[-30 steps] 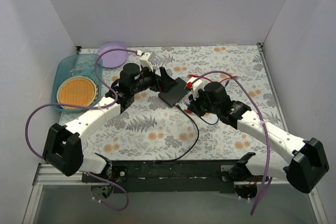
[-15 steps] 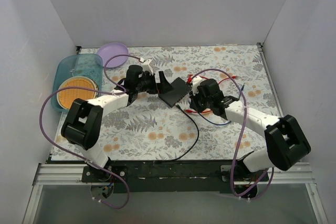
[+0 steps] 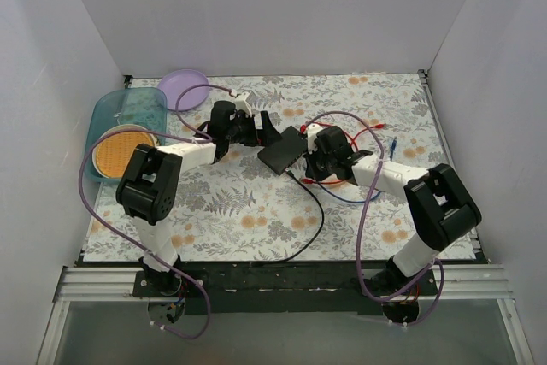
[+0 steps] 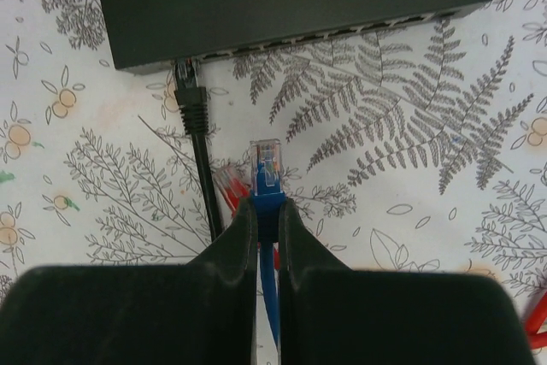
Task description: Insert the plug into the switch port
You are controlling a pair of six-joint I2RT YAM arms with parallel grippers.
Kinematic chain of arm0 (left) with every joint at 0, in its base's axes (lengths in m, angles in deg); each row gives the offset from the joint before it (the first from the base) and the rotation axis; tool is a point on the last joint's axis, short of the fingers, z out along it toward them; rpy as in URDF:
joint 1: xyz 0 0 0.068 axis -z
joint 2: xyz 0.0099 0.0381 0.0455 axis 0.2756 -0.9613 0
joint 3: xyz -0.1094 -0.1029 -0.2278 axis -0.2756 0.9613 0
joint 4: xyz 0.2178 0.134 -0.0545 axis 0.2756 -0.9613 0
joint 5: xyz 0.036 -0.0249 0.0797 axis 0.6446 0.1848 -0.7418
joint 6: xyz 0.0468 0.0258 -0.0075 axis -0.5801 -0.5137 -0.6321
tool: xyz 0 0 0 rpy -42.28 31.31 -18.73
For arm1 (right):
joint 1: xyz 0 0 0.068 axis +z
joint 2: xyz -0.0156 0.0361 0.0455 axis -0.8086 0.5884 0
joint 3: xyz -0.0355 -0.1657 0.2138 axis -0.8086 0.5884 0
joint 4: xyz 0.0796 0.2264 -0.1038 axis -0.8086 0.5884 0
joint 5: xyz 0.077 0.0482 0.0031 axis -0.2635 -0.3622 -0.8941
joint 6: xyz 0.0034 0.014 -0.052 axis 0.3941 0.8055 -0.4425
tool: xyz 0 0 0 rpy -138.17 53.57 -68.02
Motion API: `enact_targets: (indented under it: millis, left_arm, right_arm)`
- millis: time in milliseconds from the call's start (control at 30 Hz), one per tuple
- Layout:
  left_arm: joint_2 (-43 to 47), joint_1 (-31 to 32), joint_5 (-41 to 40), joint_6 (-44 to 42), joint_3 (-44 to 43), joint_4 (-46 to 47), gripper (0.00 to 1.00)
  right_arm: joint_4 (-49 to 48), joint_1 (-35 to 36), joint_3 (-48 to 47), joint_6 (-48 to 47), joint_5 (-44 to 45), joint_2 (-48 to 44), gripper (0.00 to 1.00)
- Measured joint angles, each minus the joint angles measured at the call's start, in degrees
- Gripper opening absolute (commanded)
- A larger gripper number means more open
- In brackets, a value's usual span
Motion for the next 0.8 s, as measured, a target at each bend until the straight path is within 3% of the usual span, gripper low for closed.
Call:
enact_targets:
  millis: [500, 800]
  left_arm:
    - [-10.4, -0.9, 0.9, -1.0, -6.3, 1.6, 0.98]
    - [-11.8, -0.9, 3.0, 0.4, -7.0, 3.8, 0.98]
  right_arm:
    - [-0.8, -0.1, -5.4, 0.5, 0.2, 6.2, 0.01]
    - [-0.5, -0.1, -6.5, -1.2, 1.1, 9.2, 0.01]
